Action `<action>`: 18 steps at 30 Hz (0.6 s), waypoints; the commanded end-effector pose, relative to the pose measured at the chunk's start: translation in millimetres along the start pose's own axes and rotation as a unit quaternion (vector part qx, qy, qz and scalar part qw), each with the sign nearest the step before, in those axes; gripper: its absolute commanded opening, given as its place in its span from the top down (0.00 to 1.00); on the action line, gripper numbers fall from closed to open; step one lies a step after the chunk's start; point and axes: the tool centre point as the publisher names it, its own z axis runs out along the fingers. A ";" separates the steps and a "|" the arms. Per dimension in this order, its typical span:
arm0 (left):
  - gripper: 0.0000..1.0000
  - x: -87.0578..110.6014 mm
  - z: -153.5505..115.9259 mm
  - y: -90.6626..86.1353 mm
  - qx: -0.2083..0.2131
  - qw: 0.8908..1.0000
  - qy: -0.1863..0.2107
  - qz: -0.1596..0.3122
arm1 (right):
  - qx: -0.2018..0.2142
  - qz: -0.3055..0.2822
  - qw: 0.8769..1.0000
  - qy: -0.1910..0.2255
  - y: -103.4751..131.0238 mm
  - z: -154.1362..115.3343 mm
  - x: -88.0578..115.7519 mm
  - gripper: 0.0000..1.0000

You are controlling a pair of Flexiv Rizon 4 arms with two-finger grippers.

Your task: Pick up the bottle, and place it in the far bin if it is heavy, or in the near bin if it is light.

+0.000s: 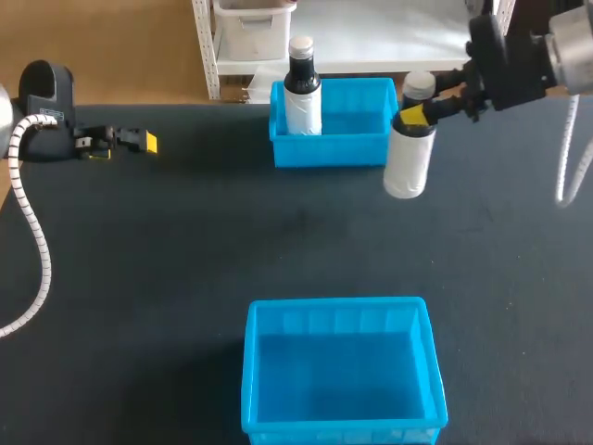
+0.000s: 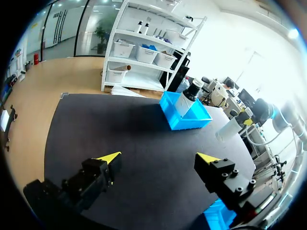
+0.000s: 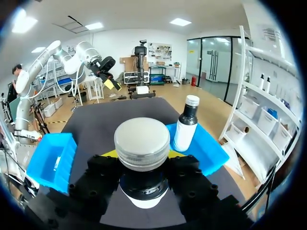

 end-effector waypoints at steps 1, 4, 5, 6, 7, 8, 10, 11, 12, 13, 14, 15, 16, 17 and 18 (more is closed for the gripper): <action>0.00 0.0 0.0 0.0 0.000 1.000 0.000 0.000 | 0.018 0.002 1.000 0.001 1.6 -15.6 -1.3 1.00; 0.00 0.0 0.0 0.0 0.000 1.000 0.000 0.000 | 0.023 0.006 1.000 -0.005 -6.0 -22.0 -0.3 1.00; 0.00 0.0 0.0 0.0 0.000 1.000 0.000 0.000 | 0.024 0.007 1.000 -0.006 -8.7 -23.7 -0.2 1.00; 0.00 0.0 0.0 0.0 0.000 1.000 0.000 0.000 | 0.026 0.006 1.000 -0.005 -11.9 -25.1 -0.6 1.00; 0.00 0.0 0.0 0.0 0.000 1.000 0.000 0.000 | 0.027 0.006 1.000 -0.005 -15.2 -26.6 -1.2 1.00; 0.00 0.0 0.0 0.0 0.000 1.000 0.000 0.000 | 0.027 0.006 1.000 -0.005 -18.5 -28.1 -1.8 1.00; 0.00 0.0 0.0 0.0 0.000 1.000 0.000 0.000 | 0.030 0.007 1.000 -0.003 -25.2 -30.7 -2.6 1.00; 0.00 0.0 0.0 0.0 0.000 1.000 0.000 0.000 | 0.026 0.009 1.000 -0.005 -29.1 -32.2 -3.1 1.00; 0.00 0.0 0.0 0.0 0.000 1.000 0.000 0.000 | 0.026 0.009 1.000 -0.005 -33.0 -33.6 -3.6 1.00; 0.00 0.0 0.0 0.0 0.000 1.000 0.000 0.000 | 0.026 0.009 1.000 -0.004 -36.7 -34.9 -4.7 1.00; 0.00 0.0 0.0 0.0 0.000 1.000 0.000 0.000 | 0.026 0.009 1.000 -0.003 -40.3 -36.3 -6.2 1.00; 0.00 0.0 0.0 0.0 0.000 1.000 0.000 0.000 | 0.025 0.010 1.000 -0.003 -44.3 -38.1 -7.6 1.00; 0.00 0.0 0.0 0.0 0.000 1.000 0.000 0.000 | 0.025 0.009 1.000 0.000 -48.1 -40.0 -9.4 1.00; 0.00 0.0 0.0 0.0 0.000 1.000 0.000 0.000 | 0.025 0.007 1.000 0.004 -51.9 -42.0 -11.5 1.00; 0.00 0.0 0.0 0.0 0.000 1.000 0.000 0.000 | 0.025 0.007 1.000 0.004 -55.8 -44.1 -13.5 1.00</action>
